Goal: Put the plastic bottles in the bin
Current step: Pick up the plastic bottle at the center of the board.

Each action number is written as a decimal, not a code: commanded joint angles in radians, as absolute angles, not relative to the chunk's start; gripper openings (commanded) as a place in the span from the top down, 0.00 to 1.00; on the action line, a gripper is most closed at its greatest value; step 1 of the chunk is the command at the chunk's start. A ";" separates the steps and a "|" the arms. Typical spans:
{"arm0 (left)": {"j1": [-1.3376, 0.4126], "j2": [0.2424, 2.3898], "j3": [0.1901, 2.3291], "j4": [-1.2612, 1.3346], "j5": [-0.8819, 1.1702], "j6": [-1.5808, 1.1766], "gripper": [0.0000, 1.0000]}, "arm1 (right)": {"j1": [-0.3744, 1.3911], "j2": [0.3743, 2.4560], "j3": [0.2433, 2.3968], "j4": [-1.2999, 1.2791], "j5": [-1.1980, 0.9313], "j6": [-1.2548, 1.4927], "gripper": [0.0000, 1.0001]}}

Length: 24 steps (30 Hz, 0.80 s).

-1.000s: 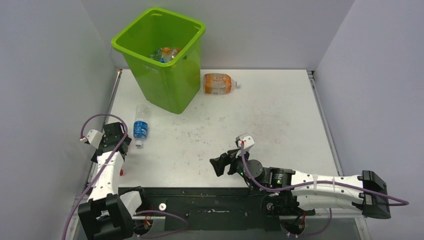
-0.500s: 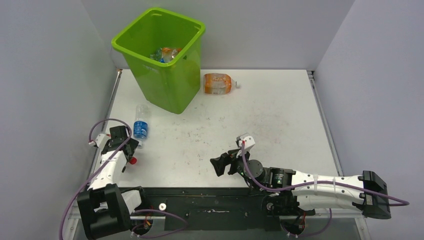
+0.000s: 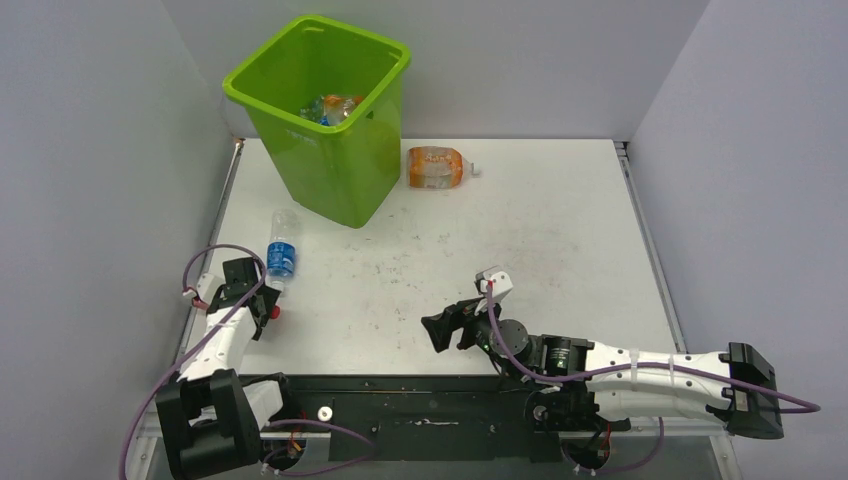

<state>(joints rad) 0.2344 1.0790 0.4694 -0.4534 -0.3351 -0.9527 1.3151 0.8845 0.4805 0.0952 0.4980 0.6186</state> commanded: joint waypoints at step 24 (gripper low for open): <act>0.204 0.747 0.530 -0.564 -0.325 -0.975 1.00 | 1.311 0.855 0.492 0.107 0.503 0.628 0.10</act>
